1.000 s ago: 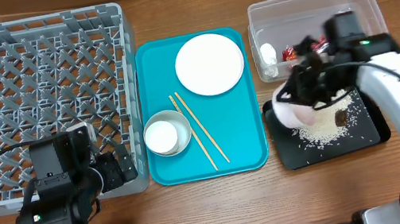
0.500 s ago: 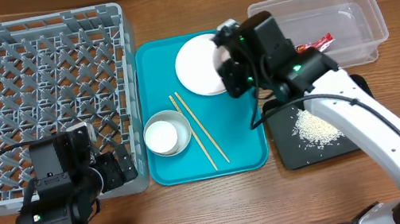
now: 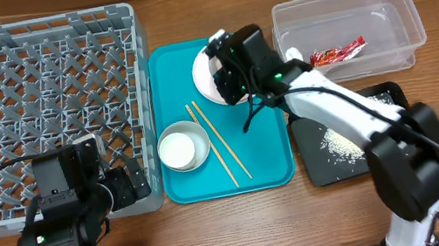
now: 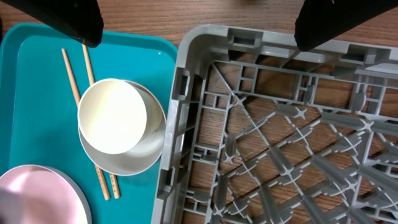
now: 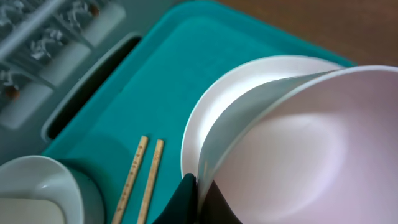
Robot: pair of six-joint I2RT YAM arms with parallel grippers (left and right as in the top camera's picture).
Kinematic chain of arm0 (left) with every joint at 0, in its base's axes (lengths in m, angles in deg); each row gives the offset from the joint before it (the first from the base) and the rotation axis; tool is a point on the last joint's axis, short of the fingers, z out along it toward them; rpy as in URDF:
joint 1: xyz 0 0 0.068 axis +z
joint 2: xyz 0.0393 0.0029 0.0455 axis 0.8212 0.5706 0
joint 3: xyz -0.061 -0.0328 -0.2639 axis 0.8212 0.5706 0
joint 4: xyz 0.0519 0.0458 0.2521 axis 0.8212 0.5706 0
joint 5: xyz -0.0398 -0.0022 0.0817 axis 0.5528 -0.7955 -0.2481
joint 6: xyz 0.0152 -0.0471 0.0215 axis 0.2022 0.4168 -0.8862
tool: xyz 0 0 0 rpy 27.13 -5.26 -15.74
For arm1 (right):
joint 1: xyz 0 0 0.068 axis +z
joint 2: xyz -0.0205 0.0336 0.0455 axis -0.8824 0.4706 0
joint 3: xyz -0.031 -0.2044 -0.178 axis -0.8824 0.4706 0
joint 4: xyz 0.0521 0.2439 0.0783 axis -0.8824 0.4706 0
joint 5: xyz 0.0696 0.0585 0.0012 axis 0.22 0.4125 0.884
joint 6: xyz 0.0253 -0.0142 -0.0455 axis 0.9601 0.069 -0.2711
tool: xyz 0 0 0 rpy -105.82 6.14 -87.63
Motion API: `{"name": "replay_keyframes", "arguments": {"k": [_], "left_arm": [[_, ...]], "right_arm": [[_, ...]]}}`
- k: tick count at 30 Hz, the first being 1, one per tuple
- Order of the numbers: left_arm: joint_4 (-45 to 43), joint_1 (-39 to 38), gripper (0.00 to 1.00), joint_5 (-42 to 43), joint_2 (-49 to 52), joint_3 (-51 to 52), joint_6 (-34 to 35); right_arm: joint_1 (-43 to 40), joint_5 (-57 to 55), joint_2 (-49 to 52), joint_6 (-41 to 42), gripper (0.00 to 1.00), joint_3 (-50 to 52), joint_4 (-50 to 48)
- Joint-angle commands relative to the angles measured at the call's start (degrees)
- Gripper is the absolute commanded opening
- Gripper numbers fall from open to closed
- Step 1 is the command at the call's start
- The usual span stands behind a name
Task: Sort waste into correct bins and load items into the dishwasher
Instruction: 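Place the emptied pink bowl onto the white plate on the tray, then grasp the white cup with the right gripper and lift it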
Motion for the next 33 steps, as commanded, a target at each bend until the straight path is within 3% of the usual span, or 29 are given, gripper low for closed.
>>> {"name": "replay_keyframes", "arguments": {"k": [1, 6, 11, 13, 14, 18, 26, 33], "left_arm": [[-0.2, 0.31, 1.0, -0.37, 0.07, -1.44, -0.07], [-0.22, 0.31, 1.0, -0.37, 0.07, -1.44, -0.07], [-0.28, 0.31, 1.0, -0.39, 0.09, -1.44, -0.07], [-0.22, 0.31, 1.0, -0.37, 0.07, -1.44, -0.07], [-0.24, 0.31, 1.0, -0.37, 0.07, -1.44, -0.07], [-0.26, 0.31, 1.0, -0.39, 0.07, -1.44, -0.07], [-0.33, 0.31, 1.0, -0.39, 0.07, -1.44, -0.07], [-1.38, 0.31, 1.0, -0.31, 0.07, -1.44, 0.59]], "right_arm": [[0.92, 2.84, 1.64, -0.63, 0.04, -0.85, -1.03], [2.64, 6.34, 2.95, 0.22, 0.04, -0.85, 1.84], [4.35, 7.56, 2.82, 0.22, 0.24, -0.9, 4.39], [4.33, 7.56, 2.47, 0.22, 0.47, -0.9, 5.42], [4.33, 7.58, 2.05, 0.22, 0.5, -0.92, 5.95], [3.56, 7.54, -1.55, 0.22, 0.56, -1.36, 7.85], [2.82, 7.72, -12.41, 0.81, 0.56, -3.15, 13.53], [5.7, 15.15, -13.03, 13.07, 0.58, -3.04, 19.82]]}}
